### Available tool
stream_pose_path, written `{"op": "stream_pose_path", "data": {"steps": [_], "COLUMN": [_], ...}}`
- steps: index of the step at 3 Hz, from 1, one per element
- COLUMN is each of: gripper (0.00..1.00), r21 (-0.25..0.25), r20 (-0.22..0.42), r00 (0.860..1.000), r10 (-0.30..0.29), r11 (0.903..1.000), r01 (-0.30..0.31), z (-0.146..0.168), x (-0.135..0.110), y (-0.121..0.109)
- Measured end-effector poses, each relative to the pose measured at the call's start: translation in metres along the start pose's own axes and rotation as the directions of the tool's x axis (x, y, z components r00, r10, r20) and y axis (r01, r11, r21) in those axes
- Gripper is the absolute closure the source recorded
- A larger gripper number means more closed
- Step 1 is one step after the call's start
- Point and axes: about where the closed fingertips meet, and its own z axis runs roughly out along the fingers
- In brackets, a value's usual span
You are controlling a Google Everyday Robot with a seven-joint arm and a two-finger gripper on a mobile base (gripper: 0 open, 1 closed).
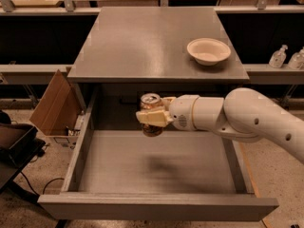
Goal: Place orange can into top drawer
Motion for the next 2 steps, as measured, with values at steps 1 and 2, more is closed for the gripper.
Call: {"op": "stream_pose_path", "data": {"steps": [1, 2], "gripper": [1.0, 1.0], "r21": [-0.053, -0.089], "r20": [0.016, 0.047], "r00": [0.994, 0.982], "r10": [-0.107, -0.181], "r11": [0.9928, 0.9788], "r01": [0.108, 0.184], "z": [0.027, 0.049], "x": [0.036, 0.073], "y": [0.003, 0.001]}}
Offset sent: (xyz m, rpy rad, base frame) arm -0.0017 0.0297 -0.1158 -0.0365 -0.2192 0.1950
